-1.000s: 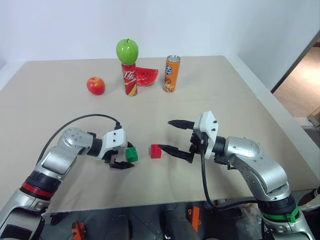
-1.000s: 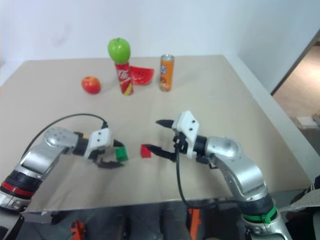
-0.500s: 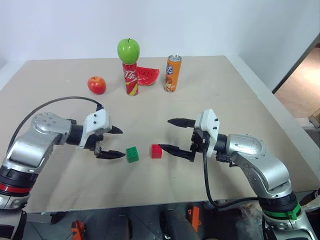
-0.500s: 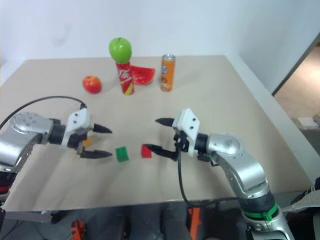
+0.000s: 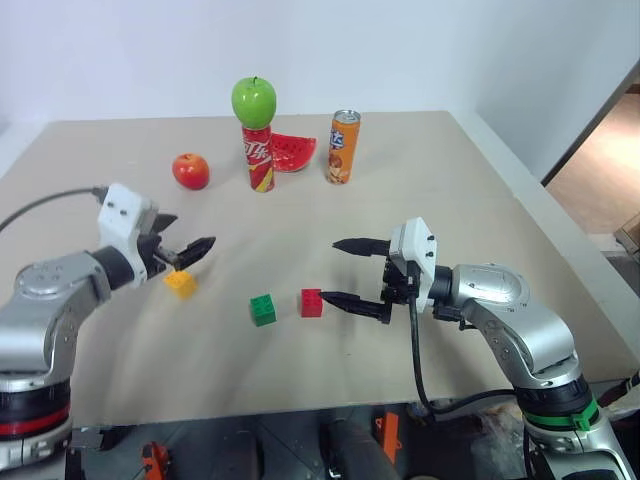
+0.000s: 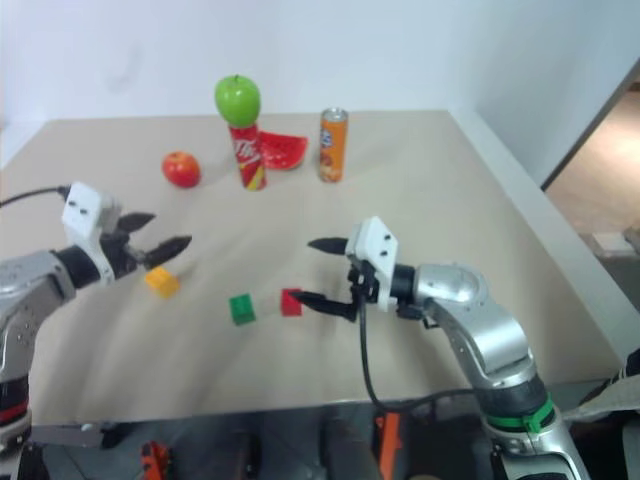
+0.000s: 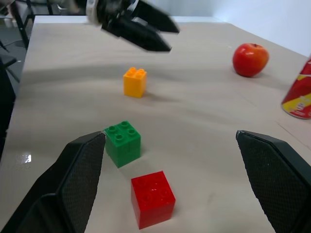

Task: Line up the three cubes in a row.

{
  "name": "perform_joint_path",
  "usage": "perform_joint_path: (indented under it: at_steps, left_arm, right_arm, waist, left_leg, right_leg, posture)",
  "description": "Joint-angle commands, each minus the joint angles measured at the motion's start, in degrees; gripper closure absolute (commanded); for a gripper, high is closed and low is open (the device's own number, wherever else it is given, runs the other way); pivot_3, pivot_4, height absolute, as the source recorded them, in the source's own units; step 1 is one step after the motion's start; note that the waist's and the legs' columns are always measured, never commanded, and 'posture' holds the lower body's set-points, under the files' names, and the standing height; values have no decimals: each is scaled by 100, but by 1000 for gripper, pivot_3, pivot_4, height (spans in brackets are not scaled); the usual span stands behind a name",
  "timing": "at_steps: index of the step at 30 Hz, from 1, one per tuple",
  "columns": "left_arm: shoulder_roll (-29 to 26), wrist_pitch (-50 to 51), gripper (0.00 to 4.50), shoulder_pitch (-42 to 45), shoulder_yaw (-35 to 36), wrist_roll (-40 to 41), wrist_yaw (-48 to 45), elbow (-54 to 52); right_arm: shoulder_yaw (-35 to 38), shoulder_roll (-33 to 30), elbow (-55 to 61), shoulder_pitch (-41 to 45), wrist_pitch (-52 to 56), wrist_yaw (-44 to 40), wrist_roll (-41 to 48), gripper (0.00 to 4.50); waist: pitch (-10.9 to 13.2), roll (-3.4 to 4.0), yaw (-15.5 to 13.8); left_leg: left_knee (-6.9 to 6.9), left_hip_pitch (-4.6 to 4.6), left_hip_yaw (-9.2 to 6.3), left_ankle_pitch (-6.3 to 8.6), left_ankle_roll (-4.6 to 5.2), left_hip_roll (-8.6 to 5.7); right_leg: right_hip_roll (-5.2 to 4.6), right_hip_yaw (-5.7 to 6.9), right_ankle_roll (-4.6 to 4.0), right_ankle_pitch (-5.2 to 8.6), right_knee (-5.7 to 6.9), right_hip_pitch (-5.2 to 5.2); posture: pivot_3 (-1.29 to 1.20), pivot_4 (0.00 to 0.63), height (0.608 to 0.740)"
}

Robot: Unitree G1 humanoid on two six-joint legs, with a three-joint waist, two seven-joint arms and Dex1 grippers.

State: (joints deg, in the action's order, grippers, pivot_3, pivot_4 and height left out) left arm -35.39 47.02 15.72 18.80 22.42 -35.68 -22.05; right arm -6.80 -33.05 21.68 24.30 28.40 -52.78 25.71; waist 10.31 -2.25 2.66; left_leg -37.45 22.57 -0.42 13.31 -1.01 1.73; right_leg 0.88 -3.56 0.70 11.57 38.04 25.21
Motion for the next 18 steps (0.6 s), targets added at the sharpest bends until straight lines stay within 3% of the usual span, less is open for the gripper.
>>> perform_joint_path:
  at_steps: [1, 18]
  left_arm:
    - [234, -433, 40, -385, 147, -61, 386, -487]
    - [130, -1684, 40, -937, -388, -365, 35, 705]
  right_arm:
    - [24, 10, 9, 156, -138, -114, 47, 0]
    - [41, -45, 163, 125, 41, 11, 8, 0]
  waist:
    - [0, 0, -2]
    - [0, -1, -2]
  left_leg:
    - [-1, -4, 2, 0, 0, -4]
    - [-5, -7, 4, -5, -6, -6]
  right_leg:
    - [-4, -1, 2, -1, 0, -4]
    - [-4, -2, -8, 3, 0, -7]
  posture:
    - [0, 150, 740]
    - [0, 150, 740]
